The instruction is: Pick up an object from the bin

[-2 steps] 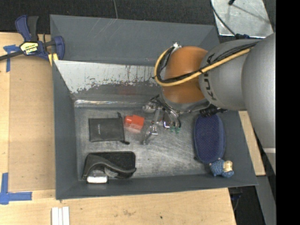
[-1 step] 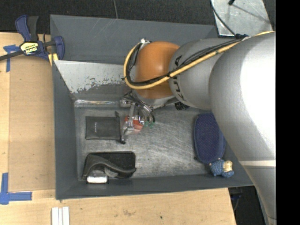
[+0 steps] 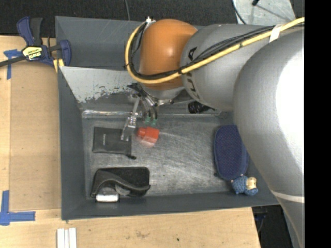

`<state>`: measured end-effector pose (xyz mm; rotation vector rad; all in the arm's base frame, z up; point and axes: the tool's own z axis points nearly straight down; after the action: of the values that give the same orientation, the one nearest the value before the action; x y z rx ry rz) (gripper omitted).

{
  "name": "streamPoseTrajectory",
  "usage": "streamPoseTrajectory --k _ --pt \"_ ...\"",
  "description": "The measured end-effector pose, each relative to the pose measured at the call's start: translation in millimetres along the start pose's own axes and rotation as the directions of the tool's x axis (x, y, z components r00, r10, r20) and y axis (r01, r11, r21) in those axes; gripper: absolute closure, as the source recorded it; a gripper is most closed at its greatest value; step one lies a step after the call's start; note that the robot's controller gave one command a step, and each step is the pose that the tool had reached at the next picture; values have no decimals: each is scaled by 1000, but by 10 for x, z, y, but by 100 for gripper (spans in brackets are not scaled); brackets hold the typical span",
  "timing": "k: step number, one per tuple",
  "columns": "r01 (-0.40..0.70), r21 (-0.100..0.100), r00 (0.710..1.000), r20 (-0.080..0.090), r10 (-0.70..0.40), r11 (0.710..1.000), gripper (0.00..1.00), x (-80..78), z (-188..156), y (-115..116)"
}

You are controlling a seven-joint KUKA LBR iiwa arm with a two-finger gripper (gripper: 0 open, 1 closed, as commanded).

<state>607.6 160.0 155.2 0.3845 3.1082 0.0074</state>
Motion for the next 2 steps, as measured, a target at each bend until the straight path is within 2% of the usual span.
streamPoseTrajectory --k 1,2 --pt "170 7 985 -11 -170 985 0 -104 583 -433" --pt "-40 -1 999 -4 40 999 0 -138 804 -770"
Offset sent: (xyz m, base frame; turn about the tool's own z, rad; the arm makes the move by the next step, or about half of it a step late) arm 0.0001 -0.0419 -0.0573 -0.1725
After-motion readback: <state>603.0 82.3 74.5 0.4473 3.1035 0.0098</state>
